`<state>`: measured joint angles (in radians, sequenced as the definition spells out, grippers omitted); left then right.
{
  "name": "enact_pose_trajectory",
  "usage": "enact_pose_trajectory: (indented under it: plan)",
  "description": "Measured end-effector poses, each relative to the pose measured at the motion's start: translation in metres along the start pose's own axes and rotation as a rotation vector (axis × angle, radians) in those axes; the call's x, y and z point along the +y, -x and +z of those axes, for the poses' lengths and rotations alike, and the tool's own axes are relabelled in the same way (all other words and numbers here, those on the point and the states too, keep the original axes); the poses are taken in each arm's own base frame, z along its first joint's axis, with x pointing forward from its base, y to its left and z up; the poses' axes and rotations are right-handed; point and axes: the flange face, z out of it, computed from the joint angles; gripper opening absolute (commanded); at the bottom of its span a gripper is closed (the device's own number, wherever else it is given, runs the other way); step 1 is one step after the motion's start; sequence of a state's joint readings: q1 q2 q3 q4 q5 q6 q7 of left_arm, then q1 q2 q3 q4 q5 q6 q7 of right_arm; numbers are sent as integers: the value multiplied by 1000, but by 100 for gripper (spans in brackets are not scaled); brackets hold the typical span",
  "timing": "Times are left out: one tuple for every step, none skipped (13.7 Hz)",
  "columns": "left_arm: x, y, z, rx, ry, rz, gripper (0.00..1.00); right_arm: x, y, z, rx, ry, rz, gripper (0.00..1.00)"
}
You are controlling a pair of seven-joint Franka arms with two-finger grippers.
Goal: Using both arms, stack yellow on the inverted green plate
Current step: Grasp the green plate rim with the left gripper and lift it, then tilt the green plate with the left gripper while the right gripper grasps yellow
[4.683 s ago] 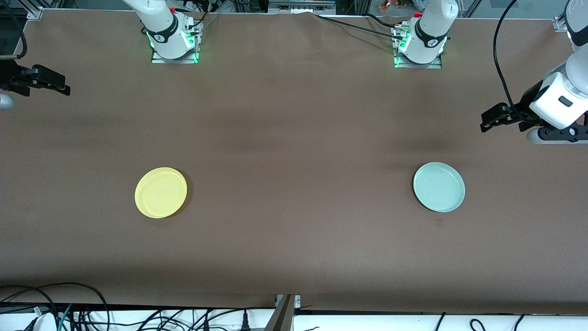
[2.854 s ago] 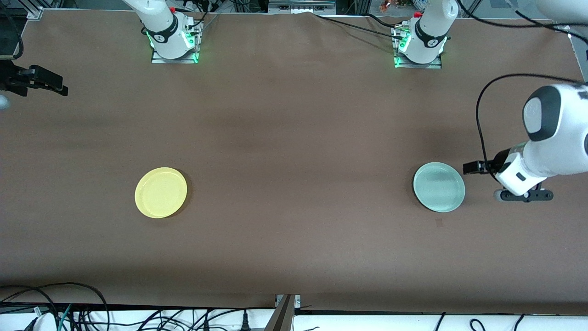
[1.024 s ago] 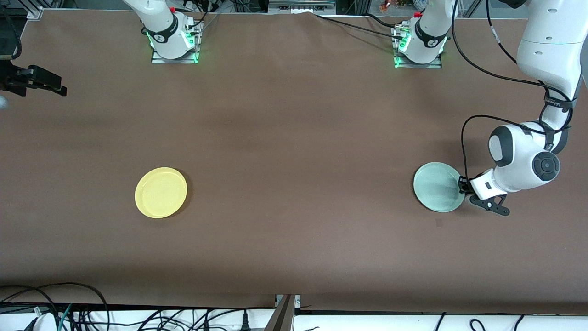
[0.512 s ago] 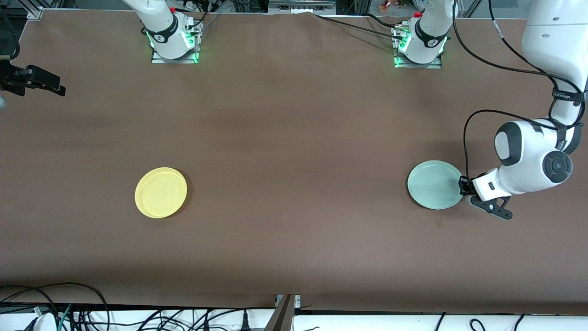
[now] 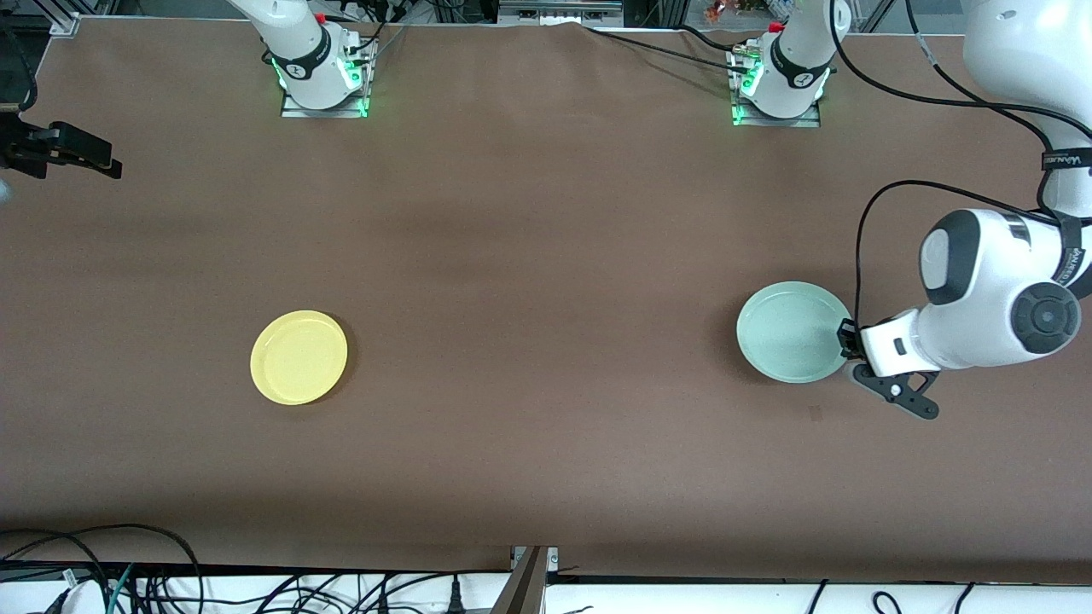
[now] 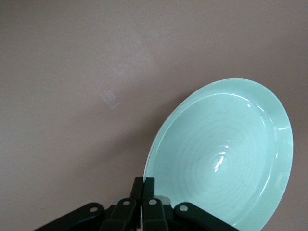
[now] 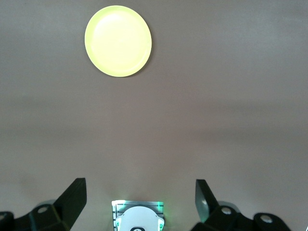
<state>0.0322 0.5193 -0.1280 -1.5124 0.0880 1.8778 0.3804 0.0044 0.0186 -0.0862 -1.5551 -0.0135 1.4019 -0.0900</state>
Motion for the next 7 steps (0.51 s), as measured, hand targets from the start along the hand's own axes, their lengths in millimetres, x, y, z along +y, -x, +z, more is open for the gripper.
enact_pose_trajectory:
  plan:
    - [21,-8,-6,-20,-17,-14,0,3,-5,5,-3,0,6,100]
    - [42,-15,-11,-42,-33,-30,0,9,-12,12,-6,0,17,100]
    - [63,-21,-16,-63,-64,-41,0,16,-19,20,-10,0,28,100]
    - [83,-27,-18,-83,-109,-45,0,20,-27,31,-26,0,37,100]
    - [105,-32,-19,-102,-156,-47,0,24,-35,44,-49,-2,43,100]
    - [131,-37,-18,-117,-205,-55,0,25,-43,59,-75,-11,47,100]
    - [160,-42,-18,-125,-259,-71,0,25,-55,77,-100,-22,49,100]
